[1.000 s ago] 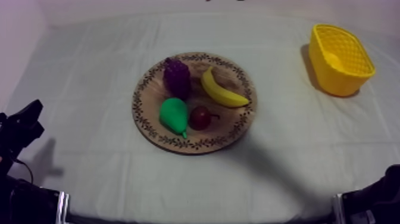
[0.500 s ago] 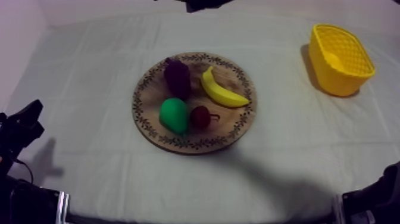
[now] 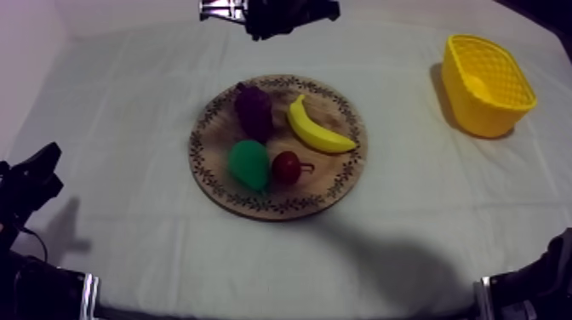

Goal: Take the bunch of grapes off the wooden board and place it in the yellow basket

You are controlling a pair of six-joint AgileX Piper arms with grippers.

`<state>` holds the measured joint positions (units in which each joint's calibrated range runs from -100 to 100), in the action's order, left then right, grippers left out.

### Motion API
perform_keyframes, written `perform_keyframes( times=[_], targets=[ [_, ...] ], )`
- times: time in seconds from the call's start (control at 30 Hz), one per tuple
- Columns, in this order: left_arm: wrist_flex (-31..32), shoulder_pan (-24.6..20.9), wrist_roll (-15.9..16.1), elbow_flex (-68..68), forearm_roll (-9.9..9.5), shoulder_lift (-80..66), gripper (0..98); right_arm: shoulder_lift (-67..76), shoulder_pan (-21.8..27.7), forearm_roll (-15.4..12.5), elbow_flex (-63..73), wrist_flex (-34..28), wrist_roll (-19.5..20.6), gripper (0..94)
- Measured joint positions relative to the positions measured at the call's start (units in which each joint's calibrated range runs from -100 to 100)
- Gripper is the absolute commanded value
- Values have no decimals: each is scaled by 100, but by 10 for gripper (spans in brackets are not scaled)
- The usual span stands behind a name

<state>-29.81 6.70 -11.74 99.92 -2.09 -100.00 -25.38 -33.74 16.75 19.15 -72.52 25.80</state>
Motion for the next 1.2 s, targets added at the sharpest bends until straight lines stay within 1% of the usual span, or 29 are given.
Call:
perform_keyframes(
  times=[0.17, 0.2, 0.43, 0.5, 0.57, 0.77, 0.97, 1.2],
  targets=[
    [0, 0, 0, 0, 0, 0, 1, -123, 45, -90, 316, -239, -173, 188],
    [0, 0, 0, 0, 0, 0, 1, -141, 45, -118, 341, -264, -205, 221],
    [0, 0, 0, 0, 0, 0, 1, -262, 55, -298, 344, -256, -329, 539],
    [0, 0, 0, 0, 0, 0, 1, -302, 70, -322, 351, -191, -328, 598],
    [0, 0, 0, 0, 0, 0, 1, -375, 82, -364, 388, -191, -328, 633],
    [0, 0, 0, 0, 0, 0, 1, -621, 117, -376, 574, -103, -273, 670],
    [0, 0, 0, 0, 0, 0, 1, -991, 152, -470, 702, 88, -221, 668],
    [0, 0, 0, 0, 0, 0, 1, -1519, 198, -512, 780, 350, -169, 658]
  ],
)
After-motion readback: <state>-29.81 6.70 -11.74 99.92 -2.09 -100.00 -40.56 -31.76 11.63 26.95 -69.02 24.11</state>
